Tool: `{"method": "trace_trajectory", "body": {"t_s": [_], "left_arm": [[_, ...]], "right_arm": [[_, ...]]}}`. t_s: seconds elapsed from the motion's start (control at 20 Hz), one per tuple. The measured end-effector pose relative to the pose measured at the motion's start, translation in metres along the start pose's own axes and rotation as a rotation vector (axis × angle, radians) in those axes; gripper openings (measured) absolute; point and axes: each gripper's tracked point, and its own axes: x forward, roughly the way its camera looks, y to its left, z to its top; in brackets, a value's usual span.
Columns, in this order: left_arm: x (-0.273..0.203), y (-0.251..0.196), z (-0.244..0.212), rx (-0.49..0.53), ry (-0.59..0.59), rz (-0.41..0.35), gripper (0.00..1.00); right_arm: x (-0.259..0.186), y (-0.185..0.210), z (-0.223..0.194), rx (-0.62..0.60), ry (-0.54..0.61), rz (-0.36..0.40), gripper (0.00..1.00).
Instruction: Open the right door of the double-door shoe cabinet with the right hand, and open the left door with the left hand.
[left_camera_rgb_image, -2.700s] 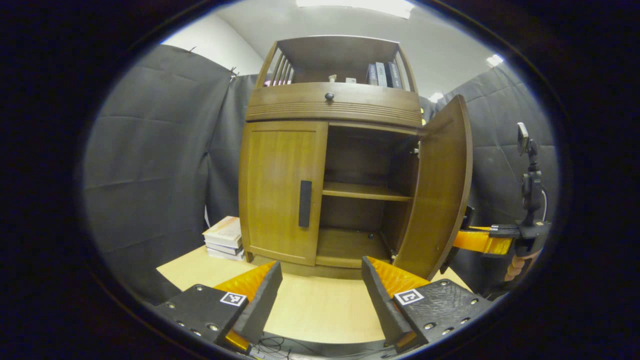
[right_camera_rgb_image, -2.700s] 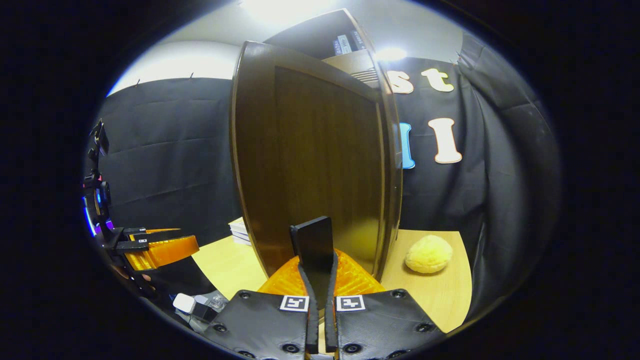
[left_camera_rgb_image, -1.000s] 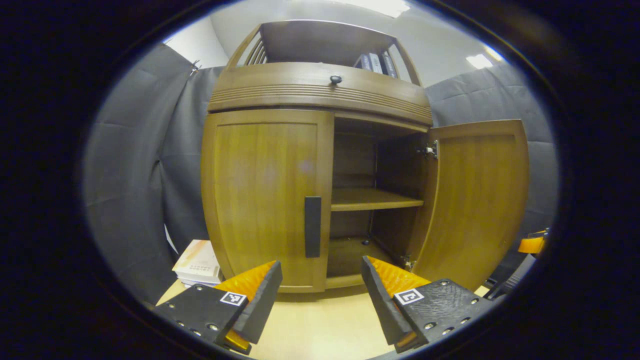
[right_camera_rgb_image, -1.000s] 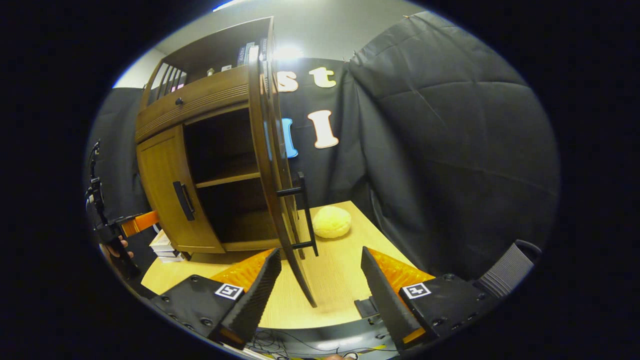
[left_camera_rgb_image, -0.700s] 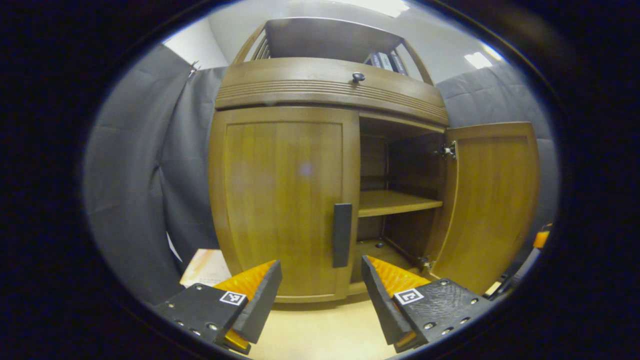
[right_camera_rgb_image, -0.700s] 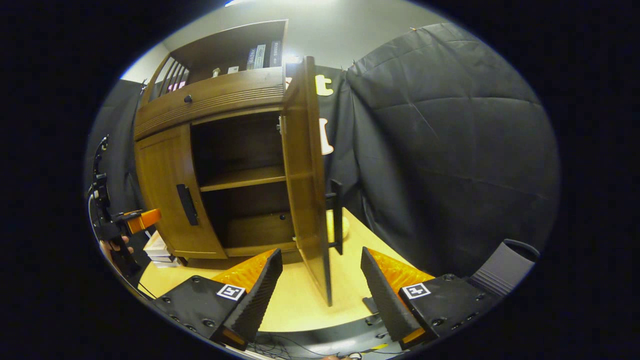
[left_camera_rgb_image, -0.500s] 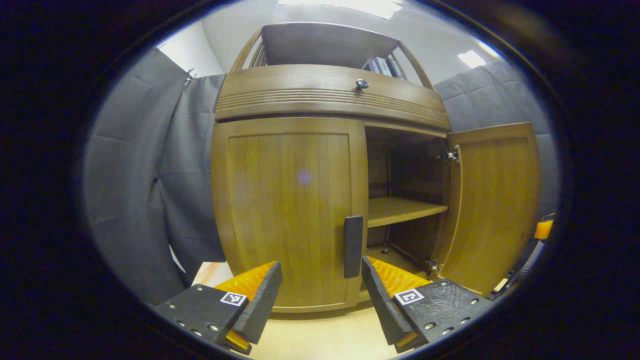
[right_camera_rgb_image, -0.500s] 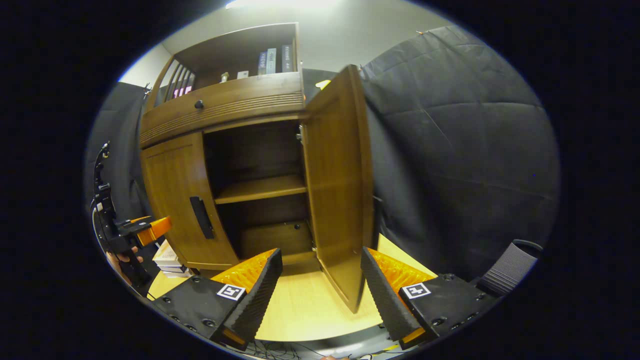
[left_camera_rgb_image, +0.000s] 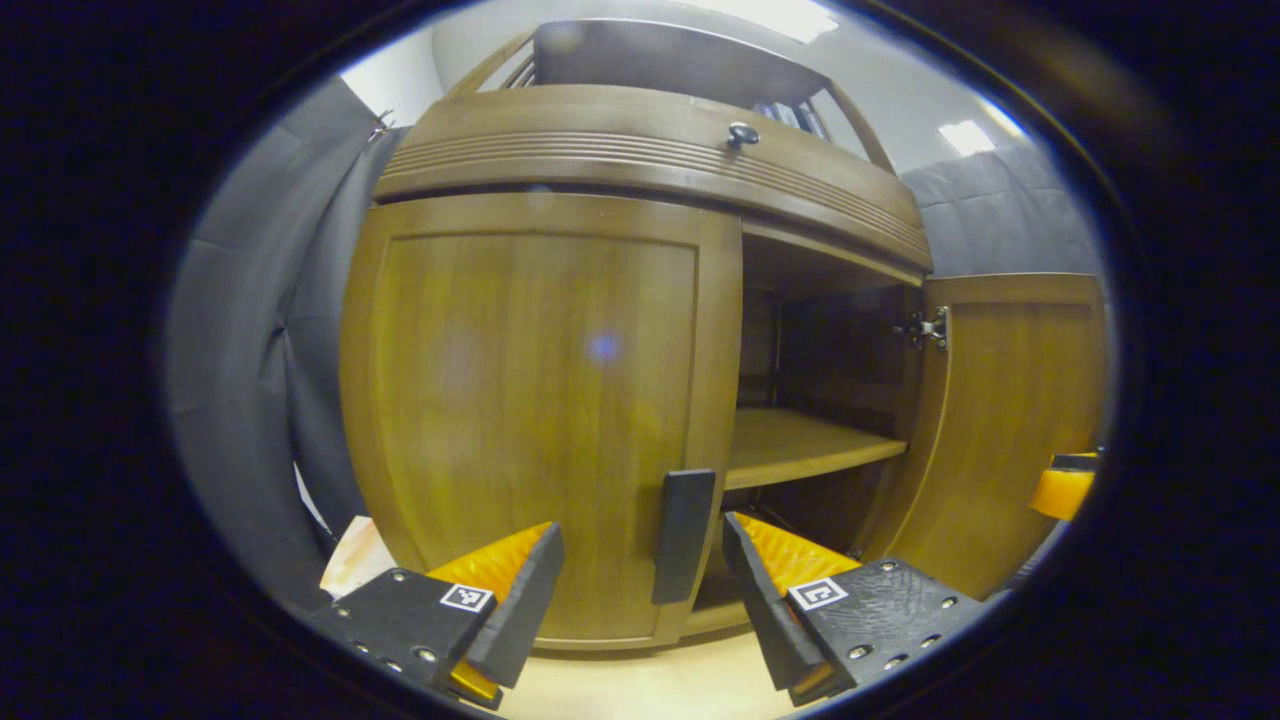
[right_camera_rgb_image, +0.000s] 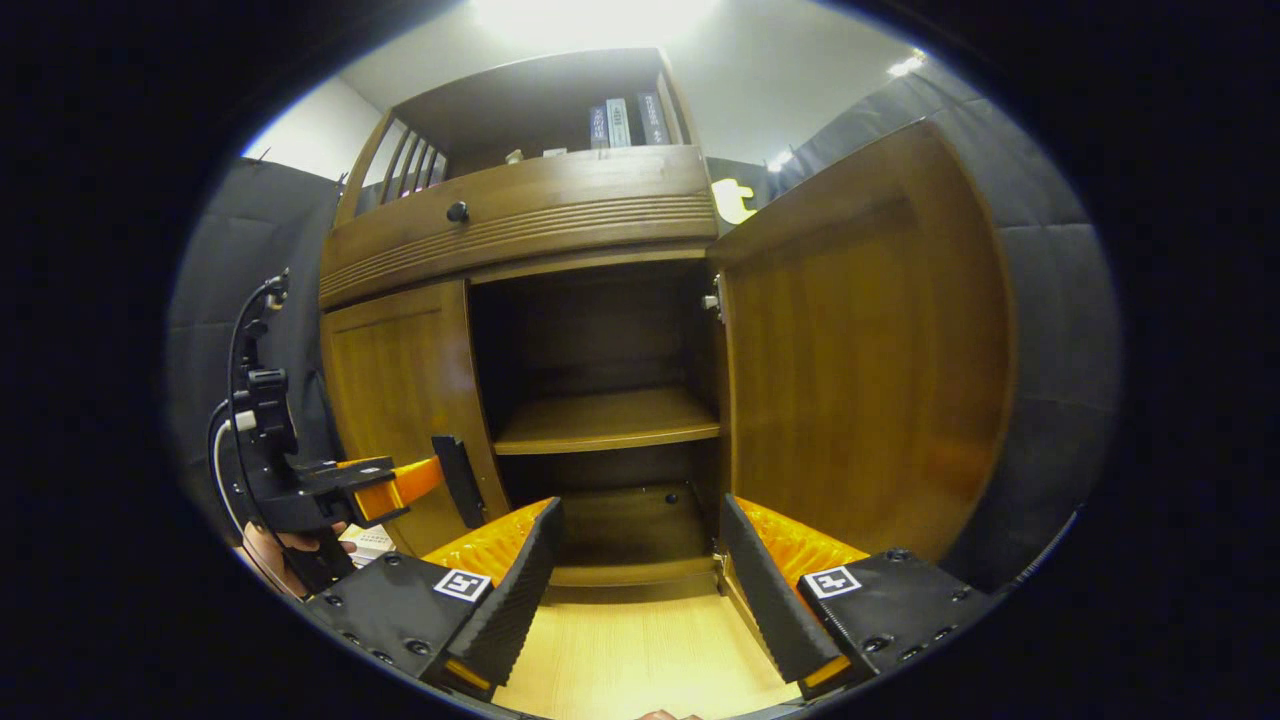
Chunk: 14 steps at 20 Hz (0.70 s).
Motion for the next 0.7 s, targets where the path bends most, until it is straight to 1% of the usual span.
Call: {"method": "trace_trajectory", "body": {"t_s": [0.15, 0.3, 0.4, 0.5, 0.6, 0.65, 0.7], "left_arm": [[0.018, -0.004, -0.005, 0.023, 0.013, 0.027, 0.92], [0.030, -0.001, -0.006, 0.044, 0.014, 0.070, 0.92], [0.032, -0.001, -0.012, 0.031, 0.037, 0.088, 0.75], [0.037, -0.002, -0.011, 0.022, 0.017, 0.116, 0.55], [0.036, -0.002, -0.014, 0.043, 0.018, 0.124, 0.36], [0.045, 0.002, -0.020, 0.063, 0.026, 0.136, 0.33], [0.036, 0.001, -0.015, 0.071, 0.027, 0.138, 0.30]], "right_arm": [[0.022, 0.005, -0.001, -0.016, 0.009, 0.061, 0.93], [0.036, 0.004, -0.008, -0.030, 0.020, 0.086, 0.93], [0.038, 0.006, -0.014, -0.021, 0.032, 0.105, 0.93], [0.049, 0.005, -0.015, -0.014, 0.040, 0.122, 0.93], [0.052, 0.005, -0.017, -0.014, 0.048, 0.134, 0.93], [0.054, 0.005, -0.018, -0.014, 0.053, 0.138, 0.93], [0.056, 0.005, -0.018, -0.013, 0.058, 0.141, 0.93]]}}
